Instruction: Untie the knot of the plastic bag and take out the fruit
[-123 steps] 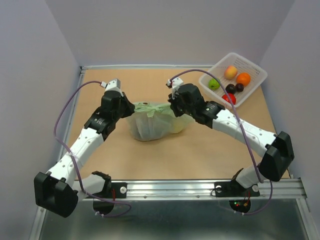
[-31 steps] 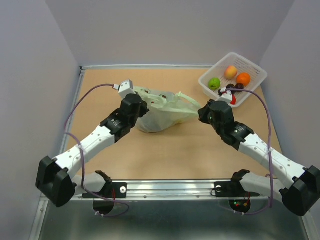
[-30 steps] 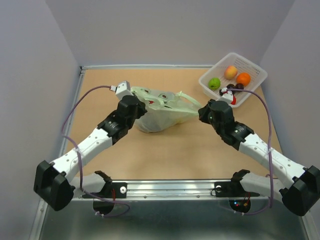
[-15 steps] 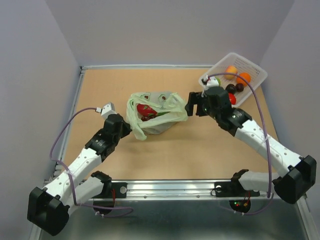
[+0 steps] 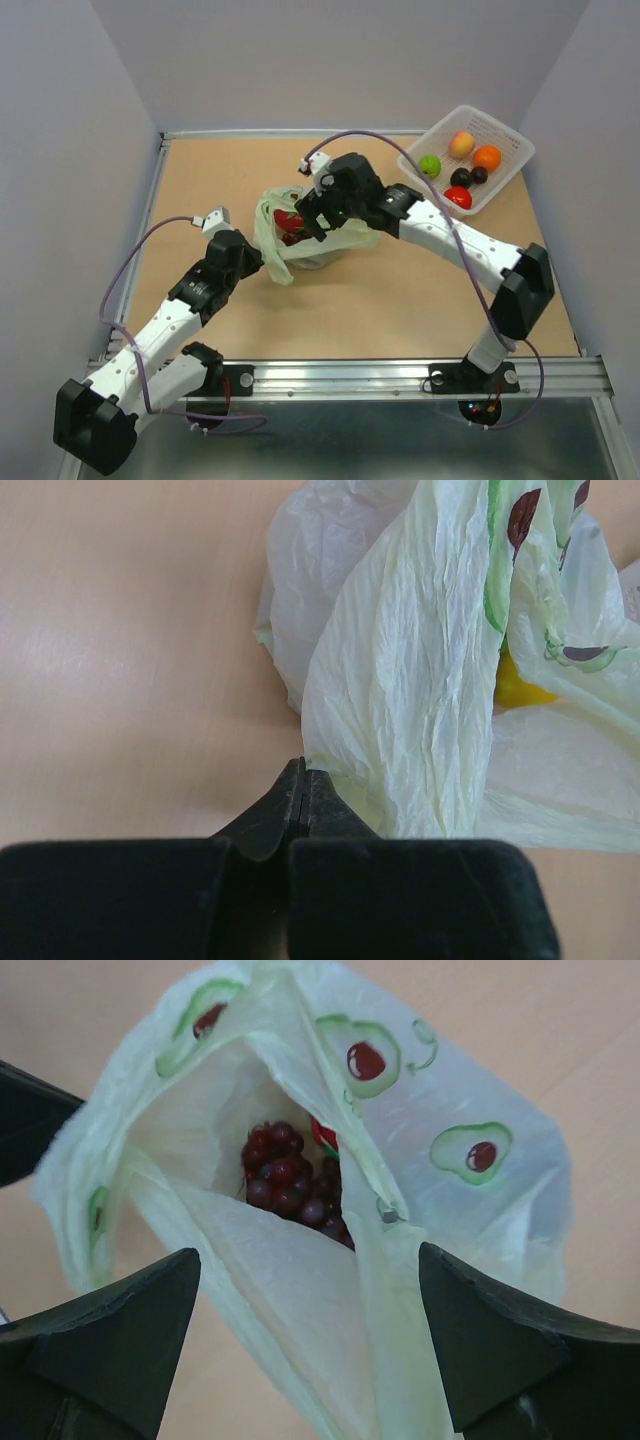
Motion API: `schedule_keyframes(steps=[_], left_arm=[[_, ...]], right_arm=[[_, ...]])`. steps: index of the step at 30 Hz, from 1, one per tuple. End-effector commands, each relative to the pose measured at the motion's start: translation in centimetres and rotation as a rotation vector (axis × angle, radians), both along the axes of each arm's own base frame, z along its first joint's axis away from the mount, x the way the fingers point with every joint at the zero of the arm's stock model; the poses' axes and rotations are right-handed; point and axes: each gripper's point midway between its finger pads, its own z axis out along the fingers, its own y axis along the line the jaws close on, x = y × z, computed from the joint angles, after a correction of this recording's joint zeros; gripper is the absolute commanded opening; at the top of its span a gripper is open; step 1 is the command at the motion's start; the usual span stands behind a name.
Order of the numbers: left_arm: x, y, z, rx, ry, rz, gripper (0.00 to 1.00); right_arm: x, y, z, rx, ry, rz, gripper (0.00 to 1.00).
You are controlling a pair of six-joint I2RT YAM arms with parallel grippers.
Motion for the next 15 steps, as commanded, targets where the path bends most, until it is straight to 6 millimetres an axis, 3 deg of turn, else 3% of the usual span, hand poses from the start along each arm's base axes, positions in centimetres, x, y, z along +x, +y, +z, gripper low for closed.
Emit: schedule_keyframes(steps=[1, 3, 7, 8, 10, 11, 13, 14, 15], left_arm=[[0.1, 0.1, 1.4, -0.008, -0.035, -0.003, 0.00], [-0.1, 0.1, 1.4, -0.015, -0.033, -0.002, 0.00], [-0.3, 0.5, 1.6, -0.015, -0.032, 0.018, 0.00], [-0.4, 0.6, 1.6, -0.013, -0.032, 0.022, 0.00], [-0.7, 1.1, 1.6, -0.011, -0.027, 0.043, 0.00], [-0.7, 1.1, 1.6, -0.013, -0.027, 0.046, 0.00], [-0.9, 1.3, 1.5, -0.022, -0.029, 0.060, 0.00], [-0.9, 1.4, 1.4, -0.025, -0.026, 0.065, 0.00], [-0.9, 1.5, 1.4, -0.026, -0.027, 0.072, 0.00]], right_arm=[[1.7, -0.4, -3.8, -0.188, -0.020, -0.040, 0.95], [2.8, -0.4, -6.7, -0.259, -0.001, -0.072, 0.95], [5.6, -3.0, -10.9, -0.421, -0.021, -0.279, 0.93], [6.8, -4.8, -11.0, -0.486, -0.069, -0.393, 0.93], [8.0, -6.7, -12.0, -0.556, -0.098, -0.500, 0.87], [9.1, -8.4, -11.4, -0.552, -0.114, -0.599, 0.84], [10.0, -9.7, -10.3, -0.495, -0.100, -0.657, 0.69], [11.0, -11.4, -10.0, -0.407, -0.060, -0.746, 0.56], [11.6, -12.5, -9.4, -0.365, -0.049, -0.786, 0.50]])
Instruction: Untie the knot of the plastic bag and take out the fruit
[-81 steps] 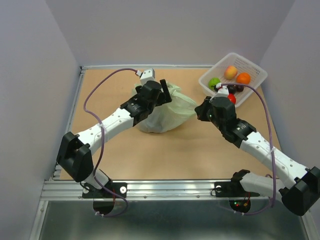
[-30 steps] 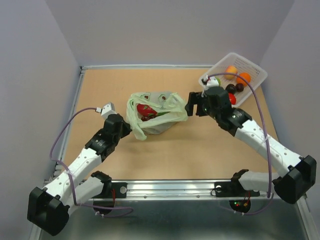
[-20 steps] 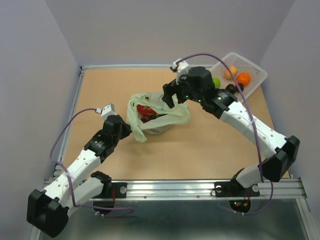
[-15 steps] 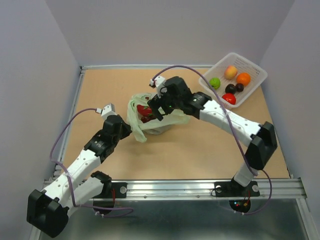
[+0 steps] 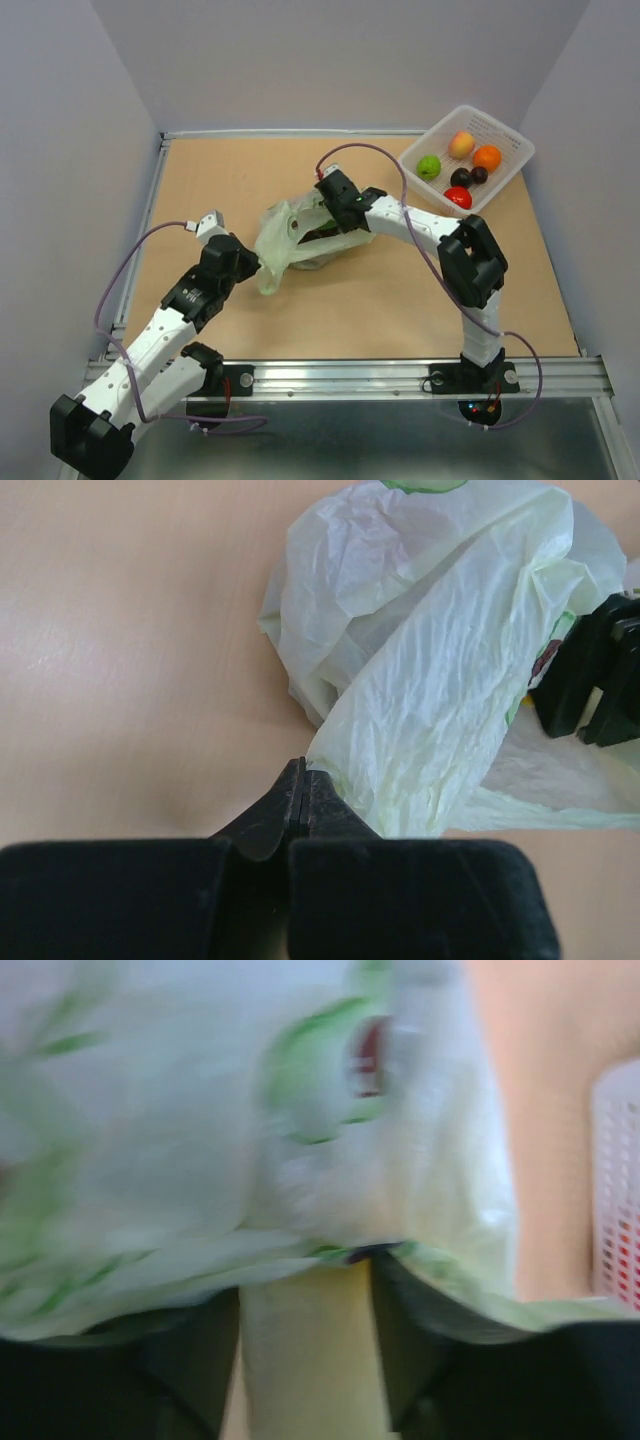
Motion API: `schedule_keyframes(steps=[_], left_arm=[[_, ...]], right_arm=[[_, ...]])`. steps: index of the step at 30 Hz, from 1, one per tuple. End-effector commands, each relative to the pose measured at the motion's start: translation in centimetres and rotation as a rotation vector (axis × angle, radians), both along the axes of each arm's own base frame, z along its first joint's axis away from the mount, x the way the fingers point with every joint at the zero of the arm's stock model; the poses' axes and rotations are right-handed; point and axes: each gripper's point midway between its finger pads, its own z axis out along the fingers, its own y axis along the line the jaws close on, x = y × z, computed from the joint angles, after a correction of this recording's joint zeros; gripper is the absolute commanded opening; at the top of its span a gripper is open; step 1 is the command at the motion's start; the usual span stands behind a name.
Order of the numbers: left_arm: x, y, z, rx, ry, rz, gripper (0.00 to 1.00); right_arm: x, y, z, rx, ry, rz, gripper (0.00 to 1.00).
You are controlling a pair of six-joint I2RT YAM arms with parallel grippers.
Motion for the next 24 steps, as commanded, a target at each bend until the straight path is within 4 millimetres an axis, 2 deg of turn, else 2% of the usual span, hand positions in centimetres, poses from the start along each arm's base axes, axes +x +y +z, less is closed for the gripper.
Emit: schedule_keyframes(steps=[1, 2, 3, 4, 5, 6, 8, 9, 10, 12, 15, 17, 18, 20, 21, 22, 23, 24], left_arm=[[0.0, 1.1, 0.7, -0.006, -0.019, 0.066, 0.00], [-0.2, 1.3, 0.5, 0.001, -0.010, 0.072, 0.00], [-0.1, 1.4, 0.6, 0.002, -0.012, 0.076, 0.00], [-0.1, 1.7, 0.6, 0.008, -0.011, 0.087, 0.00], [-0.2, 1.9, 0.6, 0.016, -0.006, 0.093, 0.00], [-0.1, 2.4, 0.5, 0.031, -0.003, 0.111, 0.00], [-0.1, 3.3, 0.4, 0.057, 0.008, 0.136, 0.00], [-0.1, 3.4, 0.4, 0.062, 0.010, 0.136, 0.00], [0.2, 4.0, 0.6, 0.071, 0.011, 0.157, 0.00], [0.5, 4.3, 1.1, 0.091, 0.002, 0.152, 0.00], [1.5, 3.7, 3.0, 0.109, -0.042, 0.101, 0.00], [2.2, 2.3, 4.8, 0.132, -0.078, -0.003, 0.16], [2.5, 1.8, 5.7, 0.139, -0.102, -0.041, 0.38], [2.8, 0.6, 8.2, 0.159, -0.161, -0.137, 0.63], [2.8, 0.2, 9.2, 0.162, -0.185, -0.167, 0.84], [3.0, 0.0, 11.3, 0.186, -0.237, -0.196, 0.91], [2.8, -0.1, 12.3, 0.195, -0.251, -0.215, 0.99], [2.8, 0.0, 13.3, 0.207, -0.270, -0.221, 0.99]], right_arm=[[5.6, -6.7, 8.1, 0.183, -0.222, -0.345, 0.44], [6.4, -8.7, 8.3, 0.235, -0.212, -0.392, 0.39], [6.7, -9.4, 8.5, 0.265, -0.202, -0.392, 0.31], [6.8, -9.8, 8.7, 0.298, -0.188, -0.381, 0.26], [7.0, -9.8, 9.8, 0.392, -0.162, -0.331, 0.19], [6.5, -9.8, 9.0, 0.432, -0.118, -0.298, 0.08], [5.9, -9.8, 9.1, 0.583, -0.067, -0.279, 0.00], [5.9, -9.5, 9.9, 0.641, -0.059, -0.269, 0.00], [5.4, -9.6, 9.1, 0.671, -0.026, -0.263, 0.01], [4.3, -8.4, 9.0, 0.711, 0.025, -0.205, 0.01], [2.8, -7.3, 8.3, 0.753, 0.087, -0.165, 0.01], [1.9, -6.6, 8.2, 0.764, 0.100, -0.133, 0.00], [1.6, -6.3, 8.2, 0.762, 0.100, -0.118, 0.00], [0.9, -5.5, 8.3, 0.749, 0.100, -0.074, 0.00], [0.6, -5.3, 8.4, 0.743, 0.096, -0.064, 0.00], [0.5, -5.1, 8.6, 0.738, 0.087, -0.048, 0.00], [0.2, -5.1, 8.4, 0.733, 0.088, -0.047, 0.01], [0.2, -5.1, 8.3, 0.726, 0.083, -0.047, 0.00]])
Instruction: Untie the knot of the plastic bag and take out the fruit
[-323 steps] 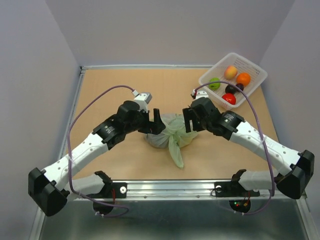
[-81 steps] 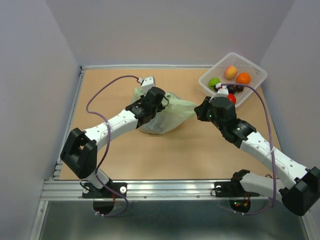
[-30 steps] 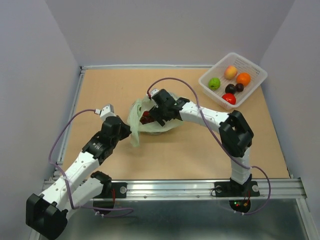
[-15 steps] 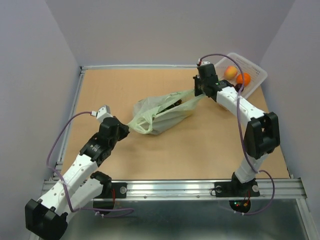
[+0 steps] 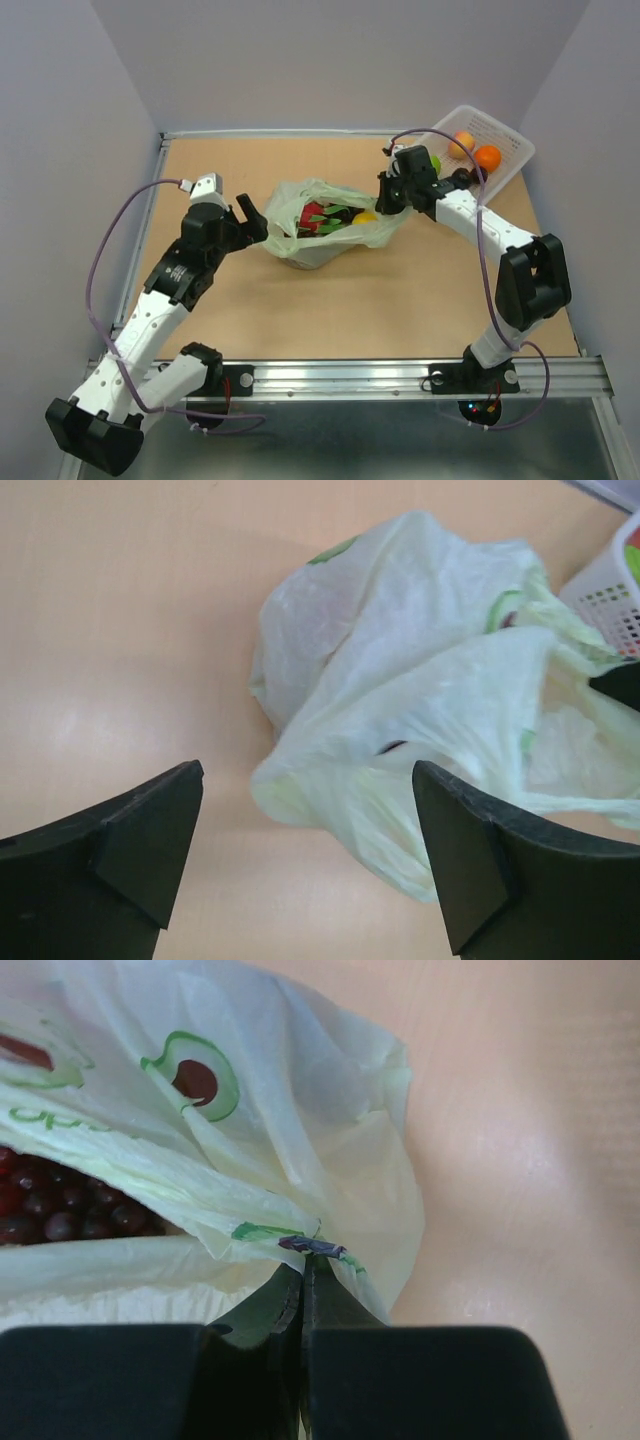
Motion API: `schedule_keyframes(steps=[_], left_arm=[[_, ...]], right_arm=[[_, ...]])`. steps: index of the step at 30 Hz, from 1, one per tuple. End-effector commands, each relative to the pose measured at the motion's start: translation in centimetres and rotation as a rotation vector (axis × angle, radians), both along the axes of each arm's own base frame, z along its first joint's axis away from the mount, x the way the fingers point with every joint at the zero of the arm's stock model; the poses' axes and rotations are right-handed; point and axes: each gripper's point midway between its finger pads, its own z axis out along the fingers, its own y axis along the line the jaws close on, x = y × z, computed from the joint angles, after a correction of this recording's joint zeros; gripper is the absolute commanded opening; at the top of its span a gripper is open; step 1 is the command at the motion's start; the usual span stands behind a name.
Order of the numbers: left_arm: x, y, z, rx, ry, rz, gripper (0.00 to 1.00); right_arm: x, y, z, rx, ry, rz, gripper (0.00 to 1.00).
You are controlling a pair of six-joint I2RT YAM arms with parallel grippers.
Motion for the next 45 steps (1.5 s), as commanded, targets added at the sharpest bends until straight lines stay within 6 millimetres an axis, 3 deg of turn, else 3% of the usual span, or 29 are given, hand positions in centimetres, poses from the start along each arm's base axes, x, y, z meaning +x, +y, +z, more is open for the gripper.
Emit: schedule_keyframes(steps=[1, 4, 7, 9, 13, 14, 18, 21, 25, 27, 30, 32, 34, 35, 38, 41, 45], left_arm=[[0.3, -1.1, 8.8, 0.069, -0.209, -0.146, 0.99], [0.2, -1.9, 11.7, 0.115, -0.260, -0.200, 0.99], [0.2, -4.2, 12.2, 0.205, -0.273, -0.275, 0.99], [1.2, -7.0, 9.5, 0.337, -0.201, -0.336, 0.99], [2.6, -8.8, 6.9, 0.511, -0.141, -0.324, 0.99], [3.0, -9.9, 5.2, 0.562, -0.109, -0.331, 0.99], [5.4, -10.0, 3.7, 0.655, -0.093, -0.211, 0.99], [6.9, -8.9, 1.6, 0.734, -0.061, -0.101, 0.99], [8.8, -5.0, -1.3, 0.786, 0.021, 0.105, 0.99], [9.8, -3.7, -2.2, 0.743, 0.030, 0.148, 0.99], [10.8, -0.6, -5.1, 0.698, 0.113, 0.206, 0.99], [11.1, 2.4, -7.0, 0.661, 0.183, 0.271, 0.98], [10.9, 4.1, -8.4, 0.614, 0.227, 0.293, 0.92], [11.0, 5.9, -8.3, 0.582, 0.236, 0.332, 0.90], [10.7, 7.7, -8.8, 0.496, 0.247, 0.338, 0.80], [10.4, 7.1, -8.2, 0.463, 0.233, 0.279, 0.70], [10.0, 3.5, -6.4, 0.318, 0.180, 0.121, 0.54]], right_arm=[[-0.6, 1.9, 3.3, 0.041, -0.121, 0.080, 0.01], [-1.1, 2.2, 3.6, 0.015, -0.149, 0.093, 0.00], [-1.6, 2.4, 3.9, -0.001, -0.167, 0.103, 0.00], [-1.8, 2.6, 4.1, -0.009, -0.180, 0.106, 0.00], [-2.1, 3.1, 4.3, -0.025, -0.196, 0.118, 0.00], [-2.3, 3.4, 4.3, -0.028, -0.198, 0.127, 0.00], [-2.8, 3.9, 4.2, -0.038, -0.201, 0.136, 0.01], [-3.1, 3.7, 4.0, -0.046, -0.200, 0.130, 0.00], [-3.3, 2.4, 3.7, -0.087, -0.209, 0.085, 0.00], [-3.0, 1.0, 3.7, -0.119, -0.222, 0.013, 0.01], [-2.7, -1.2, 3.4, -0.148, -0.224, -0.103, 0.01], [-2.3, -3.4, 2.8, -0.134, -0.201, -0.183, 0.01], [-2.2, -4.9, 3.0, -0.079, -0.184, -0.259, 0.01], [-1.9, -6.2, 2.7, -0.073, -0.174, -0.299, 0.01], [-1.7, -6.6, 3.0, -0.063, -0.179, -0.311, 0.01], [-1.6, -5.5, 3.7, -0.028, -0.182, -0.264, 0.01], [-2.3, -1.5, 5.1, 0.072, -0.184, -0.023, 0.23]])
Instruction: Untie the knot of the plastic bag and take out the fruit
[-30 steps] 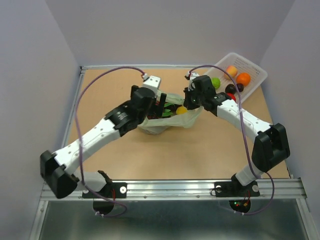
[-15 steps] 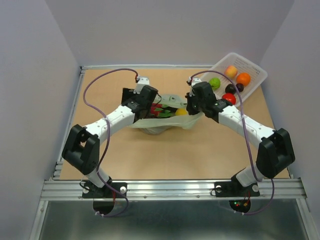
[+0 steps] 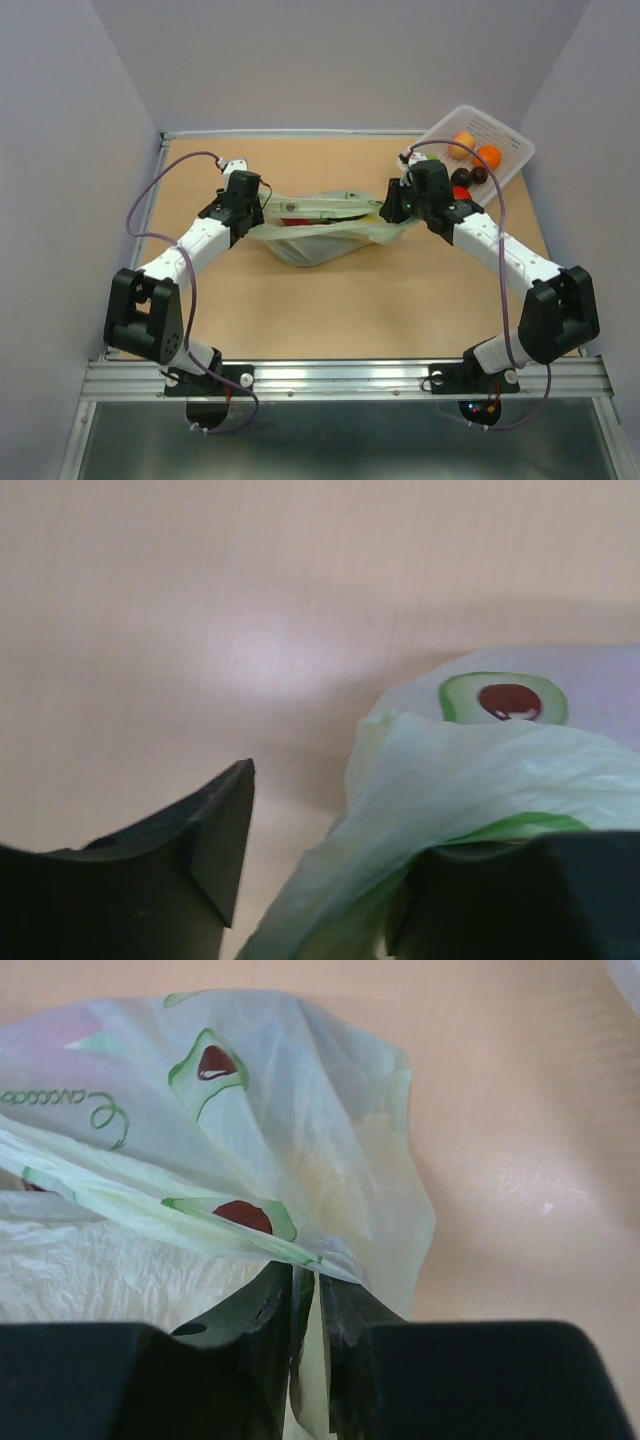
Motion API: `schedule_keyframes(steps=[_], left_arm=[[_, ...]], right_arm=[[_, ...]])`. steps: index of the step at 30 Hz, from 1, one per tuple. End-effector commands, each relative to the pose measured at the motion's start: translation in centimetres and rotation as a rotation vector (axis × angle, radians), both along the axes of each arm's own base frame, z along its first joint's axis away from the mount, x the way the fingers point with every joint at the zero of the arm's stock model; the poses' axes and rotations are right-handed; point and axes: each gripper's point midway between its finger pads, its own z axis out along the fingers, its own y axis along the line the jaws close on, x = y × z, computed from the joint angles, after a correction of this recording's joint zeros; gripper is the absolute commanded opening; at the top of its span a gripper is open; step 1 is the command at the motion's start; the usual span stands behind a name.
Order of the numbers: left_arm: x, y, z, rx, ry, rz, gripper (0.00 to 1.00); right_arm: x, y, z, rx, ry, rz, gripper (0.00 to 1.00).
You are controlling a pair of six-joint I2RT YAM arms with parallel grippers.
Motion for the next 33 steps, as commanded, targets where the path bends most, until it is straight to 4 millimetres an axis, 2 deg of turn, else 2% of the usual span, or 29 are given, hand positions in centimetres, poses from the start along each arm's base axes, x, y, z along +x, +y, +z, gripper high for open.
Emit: schedule_keyframes(steps=[1, 2, 3, 4, 6, 7, 11, 16, 19, 20, 21, 22, 29, 30, 32, 33], left_arm=[[-0.7, -1.1, 4.4, -0.142, -0.103, -0.078, 0.46], [-0.9, -1.7, 5.1, -0.169, -0.116, -0.100, 0.39], [-1.1, -2.5, 5.6, -0.208, -0.122, -0.130, 0.28], [-1.5, -2.7, 6.7, -0.229, -0.150, -0.141, 0.27], [-2.0, -3.0, 7.6, -0.253, -0.166, -0.152, 0.28], [-2.4, -3.1, 8.3, -0.269, -0.182, -0.158, 0.27], [-3.4, -3.0, 9.3, -0.283, -0.194, -0.161, 0.27], [-4.2, -2.4, 9.9, -0.281, -0.213, -0.144, 0.27], [-4.4, -1.7, 9.7, -0.269, -0.215, -0.108, 0.27], [-4.5, -1.7, 9.6, -0.273, -0.212, -0.106, 0.26], [-4.6, -2.0, 9.6, -0.289, -0.211, -0.109, 0.26], [-4.8, -2.2, 9.5, -0.299, -0.210, -0.115, 0.26], [-5.3, -2.3, 8.5, -0.330, -0.203, -0.096, 0.25], [-5.2, -2.4, 8.4, -0.335, -0.203, -0.098, 0.25], [-5.2, -2.6, 8.2, -0.348, -0.197, -0.098, 0.25], [-5.2, -2.7, 8.2, -0.352, -0.200, -0.097, 0.25]], right_arm=[[0.6, 1.1, 3.5, 0.047, -0.079, 0.135, 0.41], [0.5, 1.6, 3.9, 0.056, -0.086, 0.168, 0.50], [0.2, 2.3, 4.6, 0.084, -0.094, 0.210, 0.65], [0.3, 2.9, 5.7, 0.101, -0.117, 0.234, 0.70], [0.2, 3.4, 7.2, 0.123, -0.151, 0.270, 0.76], [0.1, 4.0, 8.9, 0.149, -0.189, 0.303, 0.78], [0.0, 4.9, 12.7, 0.193, -0.285, 0.357, 0.81], [-0.3, 6.1, 15.9, 0.288, -0.302, 0.386, 0.82], [-1.9, 7.7, 16.7, 0.393, -0.264, 0.464, 0.82], [-2.0, 8.2, 17.8, 0.436, -0.303, 0.488, 0.82], [-3.0, 8.5, 16.9, 0.499, -0.259, 0.497, 0.82], [-3.1, 8.8, 18.4, 0.538, -0.331, 0.516, 0.82], [-4.5, 9.6, 19.2, 0.599, -0.337, 0.544, 0.82], [-5.2, 10.4, 19.0, 0.598, -0.331, 0.564, 0.81], [-5.1, 11.2, 17.7, 0.567, -0.308, 0.545, 0.78], [-6.0, 12.4, 16.8, 0.551, -0.293, 0.569, 0.77]])
